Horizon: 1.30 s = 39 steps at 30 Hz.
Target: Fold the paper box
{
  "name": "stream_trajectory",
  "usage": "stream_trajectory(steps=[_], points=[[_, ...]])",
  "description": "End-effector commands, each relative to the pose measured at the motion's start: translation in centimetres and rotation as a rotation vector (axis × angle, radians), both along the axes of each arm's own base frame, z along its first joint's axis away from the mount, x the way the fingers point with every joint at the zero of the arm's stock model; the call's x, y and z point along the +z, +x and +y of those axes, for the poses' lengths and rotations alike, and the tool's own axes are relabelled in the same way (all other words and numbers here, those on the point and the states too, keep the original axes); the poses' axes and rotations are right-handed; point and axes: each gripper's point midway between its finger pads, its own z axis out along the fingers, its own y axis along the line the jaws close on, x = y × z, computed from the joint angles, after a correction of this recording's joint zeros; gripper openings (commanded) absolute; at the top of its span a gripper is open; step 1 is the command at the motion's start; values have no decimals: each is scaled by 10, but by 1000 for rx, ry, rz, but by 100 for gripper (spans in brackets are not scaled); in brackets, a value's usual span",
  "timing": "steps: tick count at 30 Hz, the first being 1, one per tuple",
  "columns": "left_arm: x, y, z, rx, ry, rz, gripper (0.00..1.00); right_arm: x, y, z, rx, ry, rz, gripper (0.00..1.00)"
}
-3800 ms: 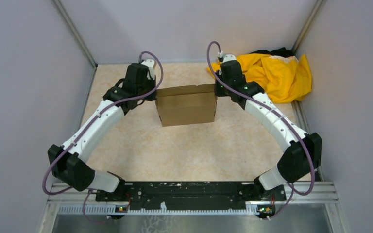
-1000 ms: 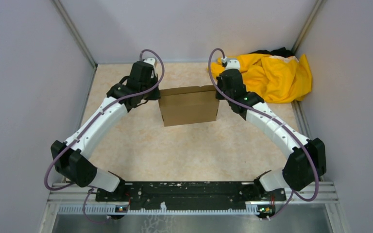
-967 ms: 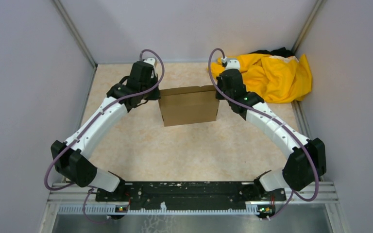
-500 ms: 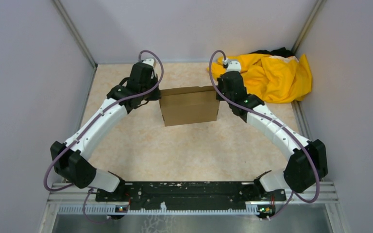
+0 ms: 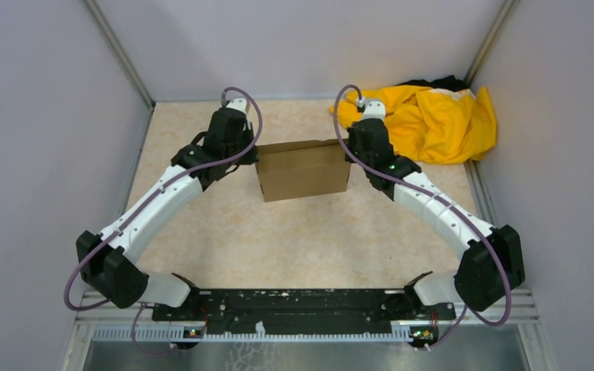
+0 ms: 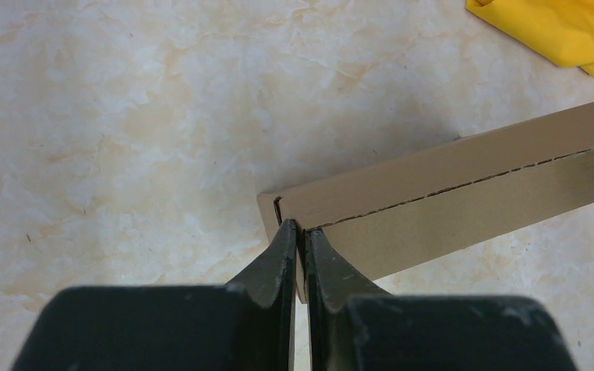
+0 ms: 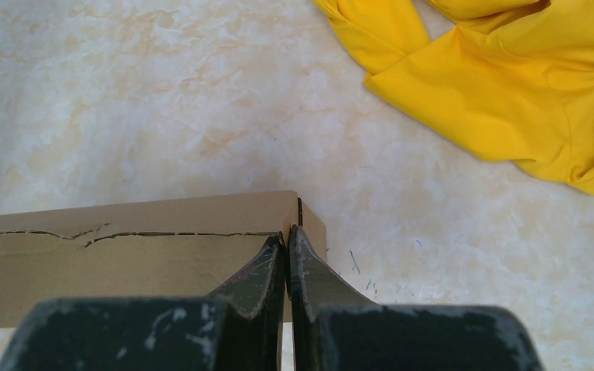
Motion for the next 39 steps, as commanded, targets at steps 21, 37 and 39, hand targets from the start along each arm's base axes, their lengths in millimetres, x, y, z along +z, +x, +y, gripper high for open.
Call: stream_trajectory(steps=[21,37,39], points=[[-13,-33,-9,-127,43,30,34,-37,-26,32,116,7,151,0],[-10,-42,3,-94,62,54,26,-41,-25,30,101,-6,164,0],[-6,-43,3,-92,60,51,27,-42,-25,29,99,-7,166,0]])
